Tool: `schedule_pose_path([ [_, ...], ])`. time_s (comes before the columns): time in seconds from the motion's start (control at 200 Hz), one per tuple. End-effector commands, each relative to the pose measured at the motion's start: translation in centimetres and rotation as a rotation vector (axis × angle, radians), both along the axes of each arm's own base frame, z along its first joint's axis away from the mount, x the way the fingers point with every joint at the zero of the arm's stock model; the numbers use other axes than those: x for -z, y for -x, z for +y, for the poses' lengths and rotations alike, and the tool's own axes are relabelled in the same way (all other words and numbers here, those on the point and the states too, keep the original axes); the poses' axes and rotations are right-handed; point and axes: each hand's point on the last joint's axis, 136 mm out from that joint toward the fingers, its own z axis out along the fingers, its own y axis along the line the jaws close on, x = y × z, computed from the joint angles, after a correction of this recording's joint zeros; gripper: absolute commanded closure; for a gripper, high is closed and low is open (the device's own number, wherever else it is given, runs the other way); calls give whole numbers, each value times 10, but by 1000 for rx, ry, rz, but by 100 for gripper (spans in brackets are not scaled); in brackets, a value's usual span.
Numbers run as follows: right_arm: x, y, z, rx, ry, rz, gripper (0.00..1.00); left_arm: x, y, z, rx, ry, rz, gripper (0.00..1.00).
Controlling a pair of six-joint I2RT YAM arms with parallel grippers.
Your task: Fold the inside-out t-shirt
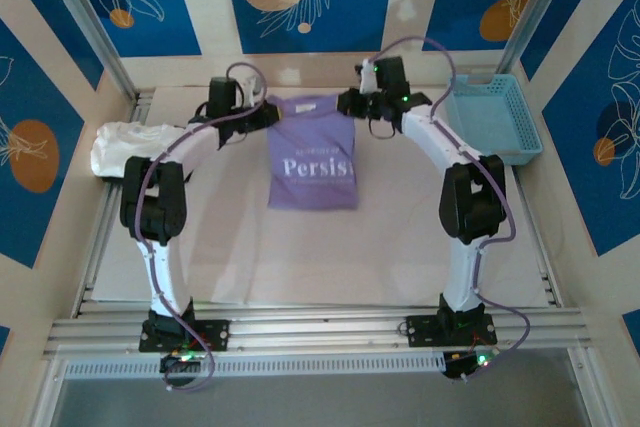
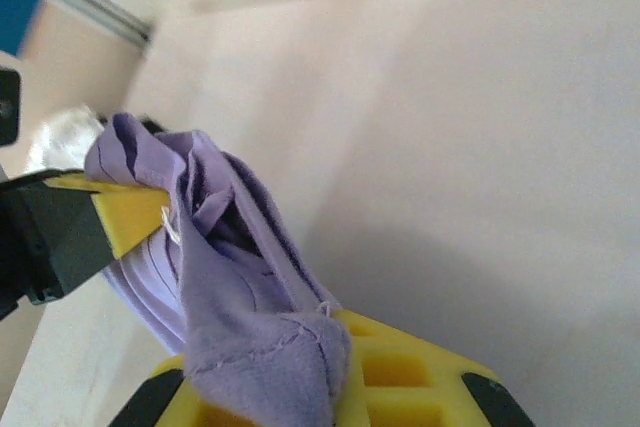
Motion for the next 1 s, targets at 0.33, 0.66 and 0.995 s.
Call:
schedule_pose_path([
  [0.33,-37,90,19,-237,4,-158,100,-60,79,12,-10,186,-209,100],
  [0.66,43,200,43,-254,12,104,100,15,197,33,-34,125,-61,100],
  [0.995,103,170,38,-176,72,306,100,64,179,44,-102,-1,59,100],
])
